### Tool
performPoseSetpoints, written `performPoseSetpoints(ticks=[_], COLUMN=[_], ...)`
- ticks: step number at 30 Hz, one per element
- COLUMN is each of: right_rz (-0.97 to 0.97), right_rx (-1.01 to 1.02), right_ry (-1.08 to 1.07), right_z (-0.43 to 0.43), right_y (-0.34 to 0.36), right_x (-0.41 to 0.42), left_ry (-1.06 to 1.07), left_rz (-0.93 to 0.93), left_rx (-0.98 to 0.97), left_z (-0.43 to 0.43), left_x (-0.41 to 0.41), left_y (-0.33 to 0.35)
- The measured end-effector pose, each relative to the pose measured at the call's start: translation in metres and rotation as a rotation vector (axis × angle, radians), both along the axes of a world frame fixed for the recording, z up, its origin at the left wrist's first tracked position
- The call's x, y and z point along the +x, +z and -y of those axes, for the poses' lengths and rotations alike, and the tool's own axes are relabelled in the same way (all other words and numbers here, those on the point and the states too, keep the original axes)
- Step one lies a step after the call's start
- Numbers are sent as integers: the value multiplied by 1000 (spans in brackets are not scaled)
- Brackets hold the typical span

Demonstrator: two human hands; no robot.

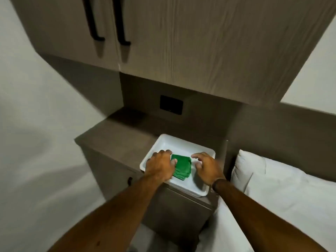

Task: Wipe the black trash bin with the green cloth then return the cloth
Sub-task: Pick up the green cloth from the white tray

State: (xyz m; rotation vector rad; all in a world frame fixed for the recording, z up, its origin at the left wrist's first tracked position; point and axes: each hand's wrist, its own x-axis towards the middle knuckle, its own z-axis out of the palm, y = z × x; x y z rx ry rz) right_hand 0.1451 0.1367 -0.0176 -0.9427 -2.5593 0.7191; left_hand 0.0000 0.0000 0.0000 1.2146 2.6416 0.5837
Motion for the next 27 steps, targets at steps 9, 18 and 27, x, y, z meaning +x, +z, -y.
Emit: performPoseSetpoints(ticks=[9, 18, 27], right_rz=[413, 308, -387], right_rx=[-286, -302, -1341], right_ry=[-47, -64, 96], right_z=[-42, -48, 107], right_y=[-32, -30, 17], right_x=[-74, -85, 25], left_ry=[173, 194, 157], left_rz=[292, 582, 1290], left_rx=[-374, -77, 456], left_z=[-73, -78, 132], left_x=[-34, -50, 36], left_y=[-47, -59, -7])
